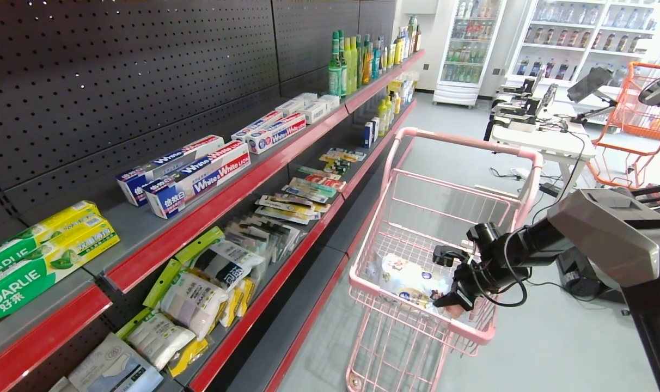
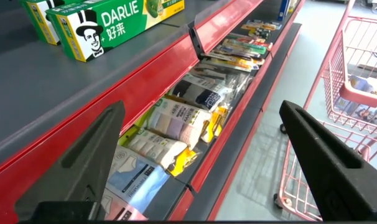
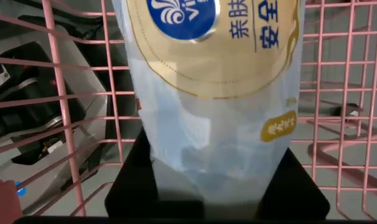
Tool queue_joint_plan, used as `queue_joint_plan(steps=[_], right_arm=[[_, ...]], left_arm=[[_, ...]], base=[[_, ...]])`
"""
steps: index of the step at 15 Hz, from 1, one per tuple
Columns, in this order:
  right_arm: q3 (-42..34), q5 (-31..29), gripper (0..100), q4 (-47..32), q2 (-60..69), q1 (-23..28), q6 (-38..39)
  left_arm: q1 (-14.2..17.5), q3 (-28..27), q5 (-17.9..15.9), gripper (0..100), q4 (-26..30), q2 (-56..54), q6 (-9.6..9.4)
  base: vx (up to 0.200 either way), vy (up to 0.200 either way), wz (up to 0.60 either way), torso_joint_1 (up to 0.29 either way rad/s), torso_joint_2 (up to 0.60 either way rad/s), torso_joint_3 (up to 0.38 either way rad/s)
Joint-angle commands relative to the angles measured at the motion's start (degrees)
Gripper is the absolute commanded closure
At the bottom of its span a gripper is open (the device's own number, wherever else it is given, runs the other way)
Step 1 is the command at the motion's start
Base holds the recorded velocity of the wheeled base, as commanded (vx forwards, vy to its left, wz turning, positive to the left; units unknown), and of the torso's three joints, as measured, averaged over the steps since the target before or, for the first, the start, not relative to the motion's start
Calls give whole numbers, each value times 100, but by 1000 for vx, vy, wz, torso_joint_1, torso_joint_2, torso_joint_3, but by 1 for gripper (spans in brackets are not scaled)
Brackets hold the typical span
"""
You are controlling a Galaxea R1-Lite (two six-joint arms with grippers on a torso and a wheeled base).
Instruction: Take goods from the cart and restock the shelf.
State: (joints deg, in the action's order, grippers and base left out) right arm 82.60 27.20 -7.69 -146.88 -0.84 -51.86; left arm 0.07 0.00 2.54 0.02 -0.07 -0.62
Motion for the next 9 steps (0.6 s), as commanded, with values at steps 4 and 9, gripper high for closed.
queue_joint_plan(steps=[4, 9], right_arm=[[10, 49, 100, 49, 441, 58, 211], [1, -109, 100, 57, 1769, 234, 1565]], left_arm=[[1, 0, 1, 0, -2, 7, 1], [1, 0, 1, 0, -2, 7, 1]], base=[[0, 0, 0, 0, 0, 0], [0, 0, 0, 0, 0, 0]])
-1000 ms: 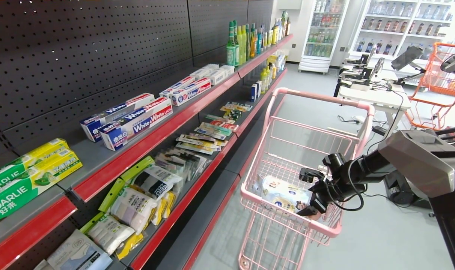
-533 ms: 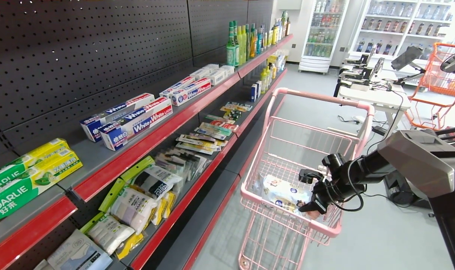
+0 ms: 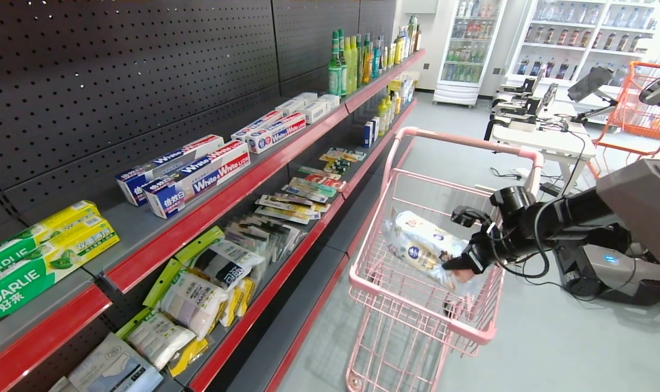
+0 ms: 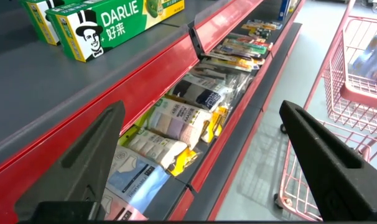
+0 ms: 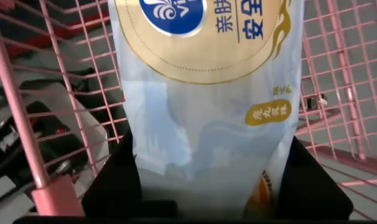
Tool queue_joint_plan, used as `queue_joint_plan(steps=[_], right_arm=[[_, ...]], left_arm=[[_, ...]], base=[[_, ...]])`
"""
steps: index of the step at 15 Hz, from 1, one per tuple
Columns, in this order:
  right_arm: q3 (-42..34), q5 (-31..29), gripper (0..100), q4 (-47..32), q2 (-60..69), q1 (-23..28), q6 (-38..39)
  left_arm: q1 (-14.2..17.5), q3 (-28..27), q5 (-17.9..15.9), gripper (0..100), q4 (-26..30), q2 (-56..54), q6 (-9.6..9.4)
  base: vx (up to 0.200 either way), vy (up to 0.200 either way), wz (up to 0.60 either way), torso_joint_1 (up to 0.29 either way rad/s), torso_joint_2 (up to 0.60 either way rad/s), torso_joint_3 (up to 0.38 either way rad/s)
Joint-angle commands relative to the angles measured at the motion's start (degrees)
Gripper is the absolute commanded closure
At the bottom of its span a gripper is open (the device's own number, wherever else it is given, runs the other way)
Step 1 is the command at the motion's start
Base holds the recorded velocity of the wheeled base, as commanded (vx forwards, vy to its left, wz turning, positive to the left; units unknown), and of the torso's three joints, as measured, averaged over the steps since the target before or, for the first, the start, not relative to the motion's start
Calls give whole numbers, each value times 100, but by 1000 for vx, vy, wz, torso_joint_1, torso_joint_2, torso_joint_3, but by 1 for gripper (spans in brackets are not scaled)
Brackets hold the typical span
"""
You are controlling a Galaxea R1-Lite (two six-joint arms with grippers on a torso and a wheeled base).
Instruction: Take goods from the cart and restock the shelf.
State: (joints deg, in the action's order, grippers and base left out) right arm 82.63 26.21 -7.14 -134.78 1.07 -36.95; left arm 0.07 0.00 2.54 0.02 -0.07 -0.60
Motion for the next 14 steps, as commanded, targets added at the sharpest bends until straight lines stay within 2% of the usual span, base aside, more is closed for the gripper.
queue_joint_plan(steps=[1, 3, 7, 8, 10, 12, 14], right_arm=[[-89, -389, 100, 82, 1129, 42, 988], [-634, -1109, 100, 240, 2079, 25, 2078], [-2418, -3386, 100, 284, 4909, -2, 3625], [-2620, -3553, 100, 284, 5181, -2, 3633], [-3833, -3781, 100, 275, 6904, 200, 3493], [-4273, -3772, 100, 213, 7695, 429, 3045], [-4387, -3737, 100, 213, 7967, 569, 2798]], left_arm=[[1, 0, 1, 0, -2, 7, -2], [1, 0, 1, 0, -2, 7, -2], [1, 0, 1, 0, 6, 7, -2], [1, 0, 1, 0, -2, 7, -2], [1, 0, 1, 0, -2, 7, -2], [1, 0, 1, 0, 6, 7, -2], [1, 0, 1, 0, -2, 7, -2]], base=[[0, 0, 0, 0, 0, 0], [0, 0, 0, 0, 0, 0], [0, 0, 0, 0, 0, 0], [0, 0, 0, 0, 0, 0], [0, 0, 0, 0, 0, 0], [0, 0, 0, 0, 0, 0], [0, 0, 0, 0, 0, 0]])
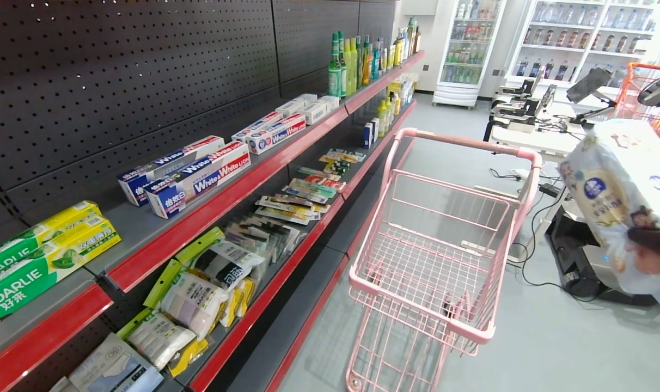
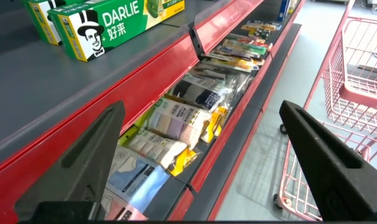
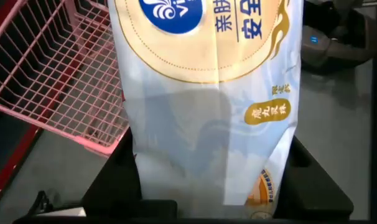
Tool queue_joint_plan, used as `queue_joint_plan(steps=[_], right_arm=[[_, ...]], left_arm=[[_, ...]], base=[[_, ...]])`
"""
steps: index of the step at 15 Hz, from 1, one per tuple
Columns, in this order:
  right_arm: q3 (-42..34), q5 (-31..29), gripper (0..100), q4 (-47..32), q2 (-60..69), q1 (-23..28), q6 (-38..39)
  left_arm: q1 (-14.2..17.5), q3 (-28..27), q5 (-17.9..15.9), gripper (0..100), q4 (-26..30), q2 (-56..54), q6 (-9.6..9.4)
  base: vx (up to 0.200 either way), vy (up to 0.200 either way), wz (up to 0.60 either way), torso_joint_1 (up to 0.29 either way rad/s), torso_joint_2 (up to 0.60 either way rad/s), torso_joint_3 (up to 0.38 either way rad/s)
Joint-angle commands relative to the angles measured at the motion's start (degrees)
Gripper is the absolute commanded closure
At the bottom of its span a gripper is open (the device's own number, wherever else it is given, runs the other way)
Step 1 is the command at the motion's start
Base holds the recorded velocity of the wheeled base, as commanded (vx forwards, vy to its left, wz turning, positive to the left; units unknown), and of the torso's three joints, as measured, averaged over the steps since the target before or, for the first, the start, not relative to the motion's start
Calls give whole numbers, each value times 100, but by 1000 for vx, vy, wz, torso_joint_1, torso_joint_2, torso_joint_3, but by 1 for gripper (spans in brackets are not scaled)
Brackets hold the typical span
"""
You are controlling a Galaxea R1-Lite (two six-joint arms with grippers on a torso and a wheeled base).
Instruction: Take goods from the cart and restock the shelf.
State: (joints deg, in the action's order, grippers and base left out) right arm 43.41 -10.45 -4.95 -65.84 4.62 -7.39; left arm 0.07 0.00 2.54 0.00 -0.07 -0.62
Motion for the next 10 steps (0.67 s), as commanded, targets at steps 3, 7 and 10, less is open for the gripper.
queue_joint_plan(steps=[3, 7, 10], right_arm=[[-483, -89, 100, 3, 1214, 224, -228], [-491, -71, 100, 3, 1328, 224, -395], [-491, -45, 100, 20, 1328, 206, -527]], left_arm=[[1, 0, 1, 0, 0, 7, 1], [1, 0, 1, 0, 9, 7, 1], [1, 0, 1, 0, 0, 7, 1]], base=[[0, 0, 0, 102, -228, -122], [0, 0, 0, 211, -459, -247], [0, 0, 0, 191, -388, -208]])
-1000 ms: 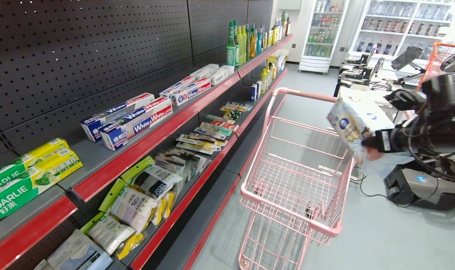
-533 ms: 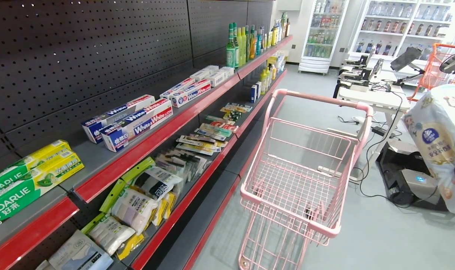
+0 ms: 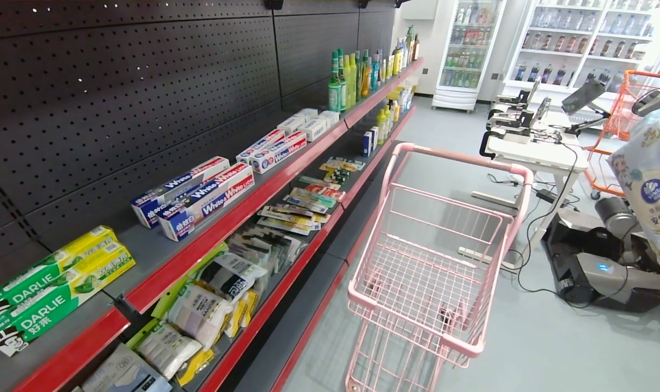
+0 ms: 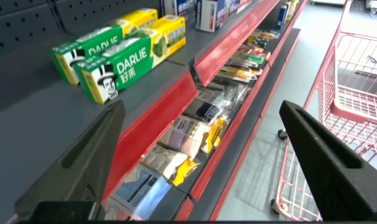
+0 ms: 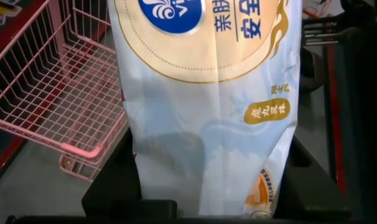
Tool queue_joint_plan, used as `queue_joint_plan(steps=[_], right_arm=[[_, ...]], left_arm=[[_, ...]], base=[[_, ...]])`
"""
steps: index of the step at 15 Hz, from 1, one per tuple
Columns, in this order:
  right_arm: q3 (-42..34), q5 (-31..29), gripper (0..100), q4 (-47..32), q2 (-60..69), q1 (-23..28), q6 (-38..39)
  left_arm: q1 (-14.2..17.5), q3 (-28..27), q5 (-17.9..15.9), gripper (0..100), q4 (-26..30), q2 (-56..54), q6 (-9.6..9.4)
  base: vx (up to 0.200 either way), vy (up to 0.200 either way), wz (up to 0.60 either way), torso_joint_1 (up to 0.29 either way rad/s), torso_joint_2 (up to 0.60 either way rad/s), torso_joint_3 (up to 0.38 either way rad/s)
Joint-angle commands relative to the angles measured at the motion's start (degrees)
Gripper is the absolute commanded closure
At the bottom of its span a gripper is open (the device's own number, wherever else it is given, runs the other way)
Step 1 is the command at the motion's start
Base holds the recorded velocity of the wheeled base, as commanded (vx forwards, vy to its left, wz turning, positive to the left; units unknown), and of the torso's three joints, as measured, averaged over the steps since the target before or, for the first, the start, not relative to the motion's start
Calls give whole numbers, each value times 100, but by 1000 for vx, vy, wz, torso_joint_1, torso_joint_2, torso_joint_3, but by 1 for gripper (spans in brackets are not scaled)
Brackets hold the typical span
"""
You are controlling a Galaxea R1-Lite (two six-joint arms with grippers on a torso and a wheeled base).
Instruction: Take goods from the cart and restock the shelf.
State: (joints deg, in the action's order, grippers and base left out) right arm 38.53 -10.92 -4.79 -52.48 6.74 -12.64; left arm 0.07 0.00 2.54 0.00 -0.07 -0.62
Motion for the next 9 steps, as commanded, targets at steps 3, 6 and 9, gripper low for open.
queue_joint_plan(steps=[3, 6, 9], right_arm=[[-13, 11, 100, 4, 1, -33, -37], [-13, 90, 100, 13, -8, -85, -151], [-92, 143, 100, 40, 1, -85, -221]], left_arm=[[1, 0, 1, 0, 9, 7, 1], [1, 0, 1, 0, 0, 7, 1], [1, 0, 1, 0, 0, 7, 1]], base=[[0, 0, 0, 175, -365, -191], [0, 0, 0, 173, -349, -178], [0, 0, 0, 168, -347, -180]])
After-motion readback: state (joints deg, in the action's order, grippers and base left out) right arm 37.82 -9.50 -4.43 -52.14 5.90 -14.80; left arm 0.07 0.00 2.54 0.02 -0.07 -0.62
